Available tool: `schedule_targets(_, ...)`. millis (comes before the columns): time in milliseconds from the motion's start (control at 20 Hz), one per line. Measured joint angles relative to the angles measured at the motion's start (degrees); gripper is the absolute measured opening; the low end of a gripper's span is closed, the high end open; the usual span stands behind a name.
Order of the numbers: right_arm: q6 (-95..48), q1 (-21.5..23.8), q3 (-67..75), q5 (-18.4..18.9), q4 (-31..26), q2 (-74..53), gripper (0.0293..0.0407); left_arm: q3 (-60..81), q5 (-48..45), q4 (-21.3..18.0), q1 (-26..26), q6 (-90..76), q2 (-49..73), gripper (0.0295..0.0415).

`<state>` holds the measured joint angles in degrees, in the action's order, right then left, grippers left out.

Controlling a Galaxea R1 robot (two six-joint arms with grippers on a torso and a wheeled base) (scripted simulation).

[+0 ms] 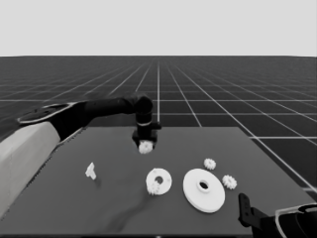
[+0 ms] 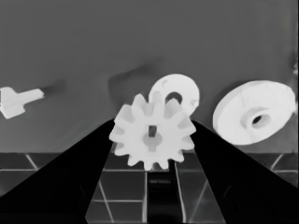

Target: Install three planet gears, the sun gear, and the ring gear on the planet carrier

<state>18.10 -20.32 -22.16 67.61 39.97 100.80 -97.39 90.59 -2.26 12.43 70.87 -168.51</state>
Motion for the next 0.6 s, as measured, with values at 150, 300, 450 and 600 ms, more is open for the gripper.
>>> schedule_targets(150,0.0,0.0,0.0,0.0,0.0,0.0,0.0385,-5.6,0.0,0.0,0.0,-0.5,-5.5,0.0312)
schedule_targets(300,0.0,0.0,0.0,0.0,0.0,0.0,0.0385,-7.0,0.0,0.0,0.0,-0.7,-6.5,0.0312)
schedule_targets(450,0.0,0.0,0.0,0.0,0.0,0.0,0.0385,-8.8,-4.4,12.2,-12.5,-1.6,-7.1,0.0312)
schedule_targets(600,0.0,0.0,0.0,0.0,0.0,0.0,0.0385,-14.7,-7.2,16.7,-18.3,-4.9,-9.0,0.0312)
